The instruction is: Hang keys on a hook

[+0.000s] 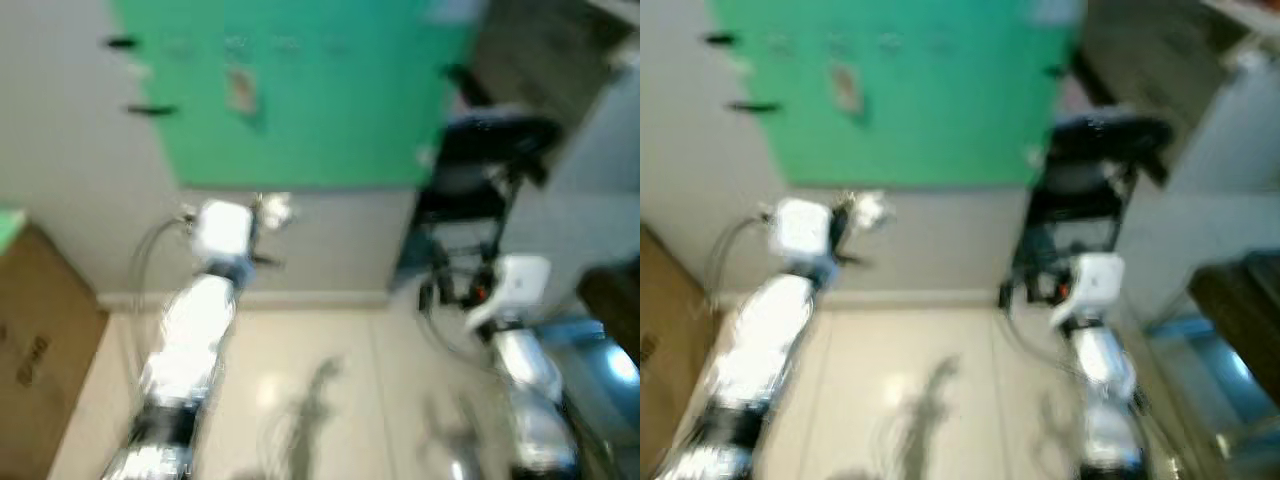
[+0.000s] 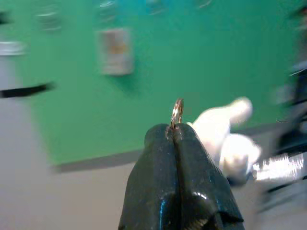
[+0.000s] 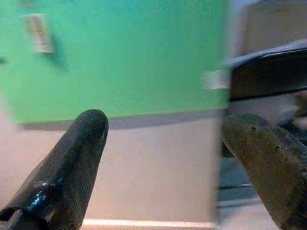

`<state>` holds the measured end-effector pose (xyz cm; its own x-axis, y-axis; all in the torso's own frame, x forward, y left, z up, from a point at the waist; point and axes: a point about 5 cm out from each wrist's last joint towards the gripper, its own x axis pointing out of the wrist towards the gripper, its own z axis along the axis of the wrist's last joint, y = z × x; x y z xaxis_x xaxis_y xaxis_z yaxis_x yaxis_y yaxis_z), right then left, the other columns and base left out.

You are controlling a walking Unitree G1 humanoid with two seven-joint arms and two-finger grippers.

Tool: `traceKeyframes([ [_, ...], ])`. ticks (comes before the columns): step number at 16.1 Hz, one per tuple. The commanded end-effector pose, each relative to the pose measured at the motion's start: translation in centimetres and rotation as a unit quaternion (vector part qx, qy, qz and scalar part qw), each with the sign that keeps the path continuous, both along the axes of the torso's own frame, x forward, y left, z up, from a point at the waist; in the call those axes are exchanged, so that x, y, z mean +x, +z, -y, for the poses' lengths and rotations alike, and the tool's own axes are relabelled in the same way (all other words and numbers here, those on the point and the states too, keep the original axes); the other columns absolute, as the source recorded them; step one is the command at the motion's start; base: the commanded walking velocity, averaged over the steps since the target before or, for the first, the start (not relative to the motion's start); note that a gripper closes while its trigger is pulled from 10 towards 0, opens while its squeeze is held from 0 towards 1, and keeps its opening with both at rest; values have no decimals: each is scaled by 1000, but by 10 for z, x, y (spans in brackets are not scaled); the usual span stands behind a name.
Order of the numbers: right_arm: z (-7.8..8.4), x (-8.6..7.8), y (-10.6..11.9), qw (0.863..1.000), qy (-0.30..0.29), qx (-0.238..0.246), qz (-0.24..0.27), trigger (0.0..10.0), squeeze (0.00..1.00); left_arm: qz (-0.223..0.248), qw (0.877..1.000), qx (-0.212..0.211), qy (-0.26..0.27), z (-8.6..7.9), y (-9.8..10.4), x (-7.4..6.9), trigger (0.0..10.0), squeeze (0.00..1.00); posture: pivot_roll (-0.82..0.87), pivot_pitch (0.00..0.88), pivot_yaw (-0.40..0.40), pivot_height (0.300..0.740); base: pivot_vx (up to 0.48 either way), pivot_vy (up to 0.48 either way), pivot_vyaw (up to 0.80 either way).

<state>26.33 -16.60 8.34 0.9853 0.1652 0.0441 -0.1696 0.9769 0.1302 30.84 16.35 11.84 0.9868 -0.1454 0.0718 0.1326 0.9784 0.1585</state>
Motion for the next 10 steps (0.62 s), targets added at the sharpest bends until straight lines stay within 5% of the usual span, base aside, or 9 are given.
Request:
traceKeyframes([
  [1, 9, -5, 0, 1000, -9, -8, -6, 10000, 0, -1, 1000, -3, -25, 12, 3, -2, 10000, 0, -52, 0, -1, 740, 409, 251, 0],
  [6, -3, -14, 1, 999, -4, 5, -31, 10000, 0, -62, 998, -27, -14, 24, -9, -15, 10000, 0, -61, 0, -1, 740, 340, 333, 0],
  [10, -7, -11, 1, 999, 6, 7, -36, 10000, 0, -78, 997, -4, -12, 27, -10, -11, 10000, 0, -68, 0, -1, 740, 449, 0, 0],
])
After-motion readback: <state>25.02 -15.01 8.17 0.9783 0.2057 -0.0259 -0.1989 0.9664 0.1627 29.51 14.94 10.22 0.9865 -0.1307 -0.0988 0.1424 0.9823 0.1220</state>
